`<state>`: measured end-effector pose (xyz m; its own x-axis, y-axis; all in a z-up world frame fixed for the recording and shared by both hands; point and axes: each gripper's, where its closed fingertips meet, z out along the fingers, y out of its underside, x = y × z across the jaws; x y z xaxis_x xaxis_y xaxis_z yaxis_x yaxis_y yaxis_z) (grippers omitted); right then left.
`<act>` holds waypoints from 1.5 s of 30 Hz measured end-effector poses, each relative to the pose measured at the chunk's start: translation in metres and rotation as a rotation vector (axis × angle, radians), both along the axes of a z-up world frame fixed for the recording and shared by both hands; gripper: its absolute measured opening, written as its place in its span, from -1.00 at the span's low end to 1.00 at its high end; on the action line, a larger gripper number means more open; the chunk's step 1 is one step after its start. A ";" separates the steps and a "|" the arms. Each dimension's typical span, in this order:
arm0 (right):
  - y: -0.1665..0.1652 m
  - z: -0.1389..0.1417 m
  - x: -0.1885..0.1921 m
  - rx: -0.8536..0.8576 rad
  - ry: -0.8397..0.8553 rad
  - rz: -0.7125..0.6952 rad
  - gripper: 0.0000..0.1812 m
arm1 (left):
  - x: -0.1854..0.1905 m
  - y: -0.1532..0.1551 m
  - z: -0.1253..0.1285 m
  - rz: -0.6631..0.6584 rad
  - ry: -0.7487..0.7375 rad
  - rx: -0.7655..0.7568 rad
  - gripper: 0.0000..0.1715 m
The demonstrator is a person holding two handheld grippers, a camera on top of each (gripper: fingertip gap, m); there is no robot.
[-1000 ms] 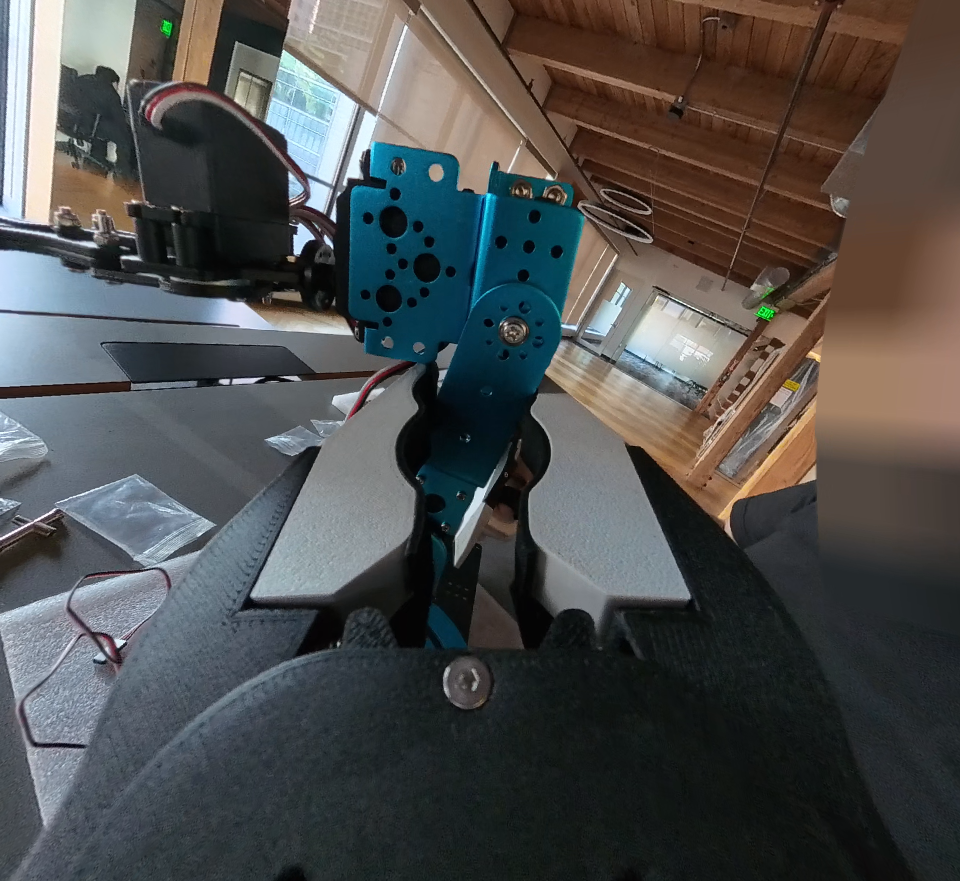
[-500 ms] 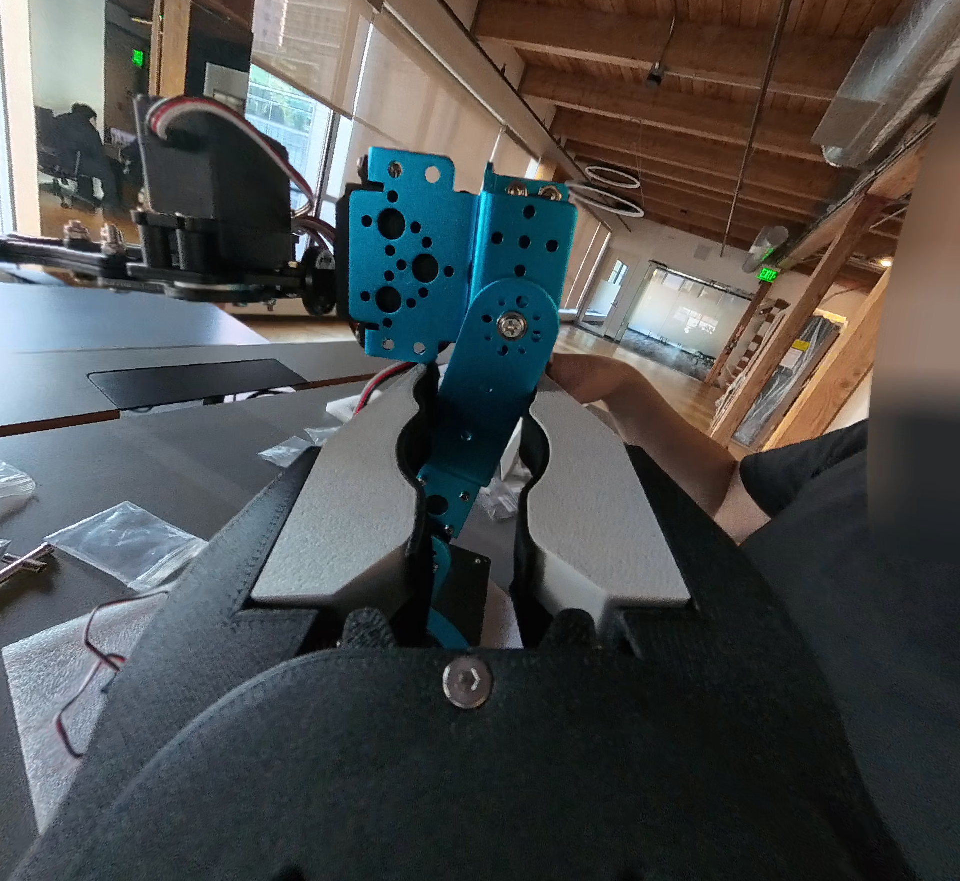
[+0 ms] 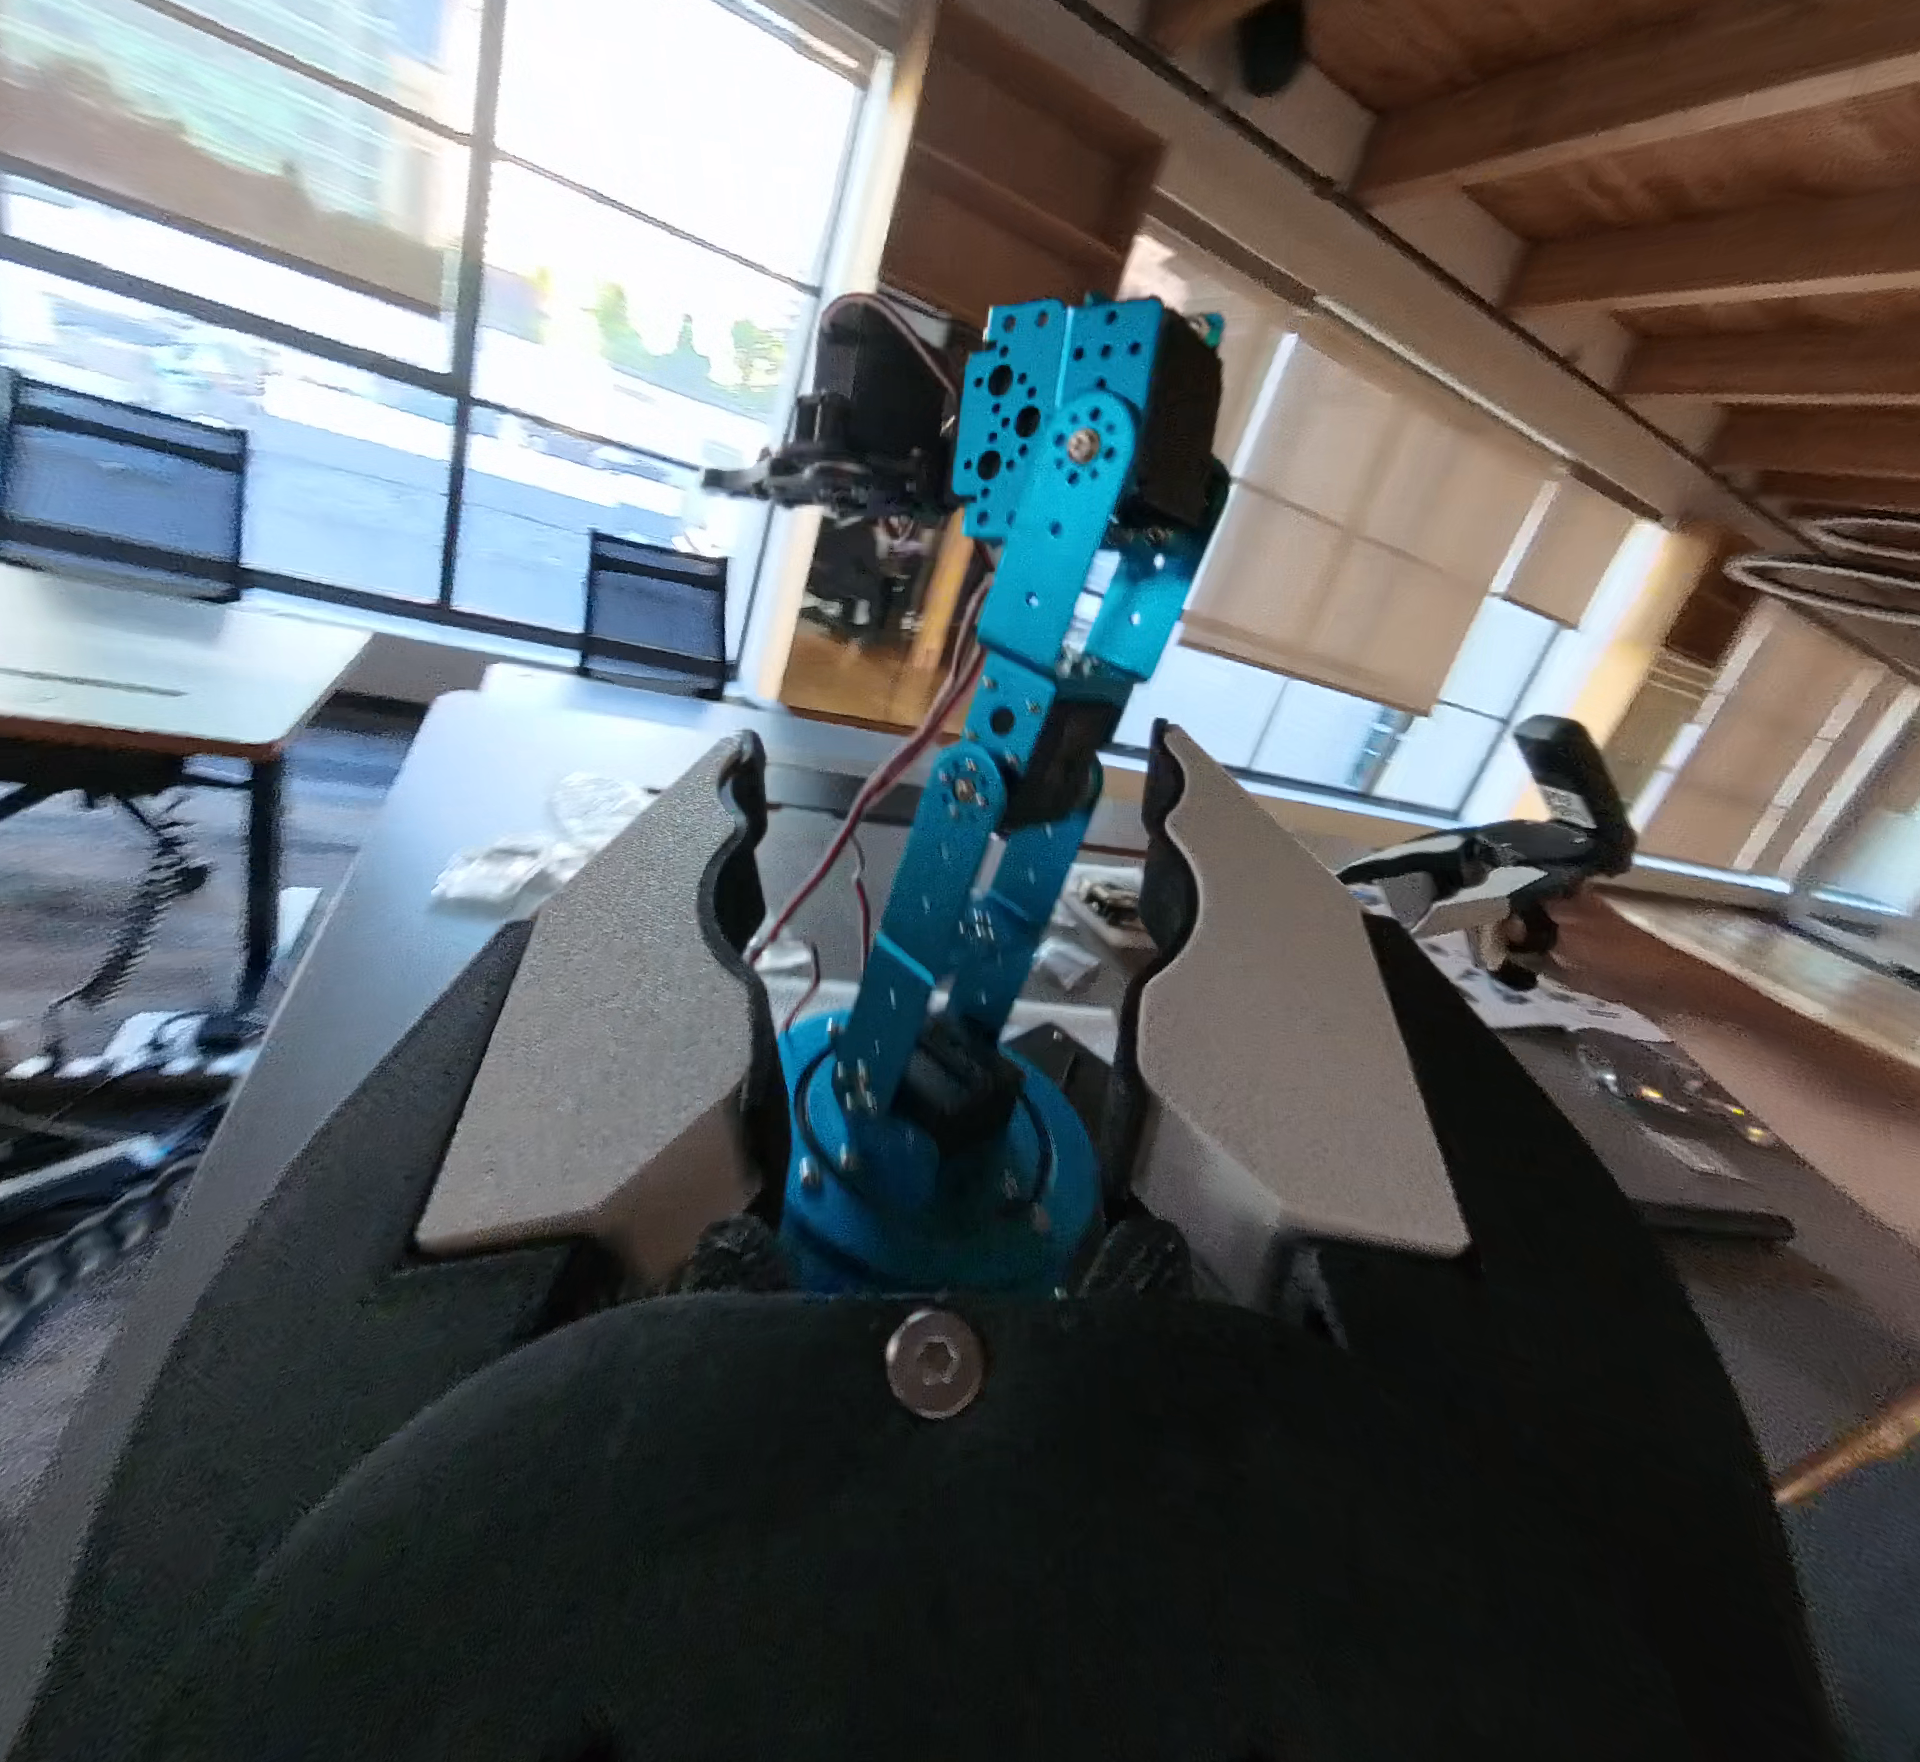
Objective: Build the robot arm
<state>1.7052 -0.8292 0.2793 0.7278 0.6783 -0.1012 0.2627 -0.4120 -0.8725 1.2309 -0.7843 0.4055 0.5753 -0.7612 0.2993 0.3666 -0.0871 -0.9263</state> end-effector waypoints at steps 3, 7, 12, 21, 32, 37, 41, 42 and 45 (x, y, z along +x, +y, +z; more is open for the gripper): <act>0.009 -0.001 0.005 0.038 -0.067 0.075 0.16 | -0.005 -0.044 -0.018 0.118 0.114 -0.031 -0.21; 0.038 0.006 0.020 0.059 -0.145 0.099 0.07 | 0.022 -0.092 -0.018 0.199 0.219 -0.009 -0.25; 0.079 0.038 0.035 0.243 0.059 0.147 -0.11 | 0.066 -0.119 0.005 0.173 0.291 0.041 -0.25; 0.120 0.031 0.052 0.158 0.205 0.110 0.04 | 0.060 -0.125 0.046 0.252 0.320 0.150 -0.02; 0.138 -0.065 0.010 -0.059 -0.418 0.307 -0.06 | 0.075 -0.097 0.031 0.138 0.313 0.085 -0.11; 0.144 -0.067 0.009 -0.054 -0.342 0.280 -0.07 | 0.068 -0.092 0.026 0.142 0.302 0.072 -0.14; 0.148 -0.067 0.008 -0.057 -0.310 0.274 -0.05 | 0.068 -0.091 0.027 0.135 0.300 0.070 -0.15; 0.145 -0.063 0.007 -0.049 -0.290 0.283 -0.07 | 0.068 -0.091 0.027 0.135 0.302 0.072 -0.15; 0.129 -0.038 0.013 0.039 -0.246 0.256 -0.07 | 0.068 -0.093 0.028 0.145 0.318 0.084 -0.15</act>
<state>1.7180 -0.6999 0.2414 0.5329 0.8419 0.0854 0.5573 -0.2732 -0.7841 1.2985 -0.8777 0.4331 0.7336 -0.6790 0.0275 0.0616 0.0261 -0.9978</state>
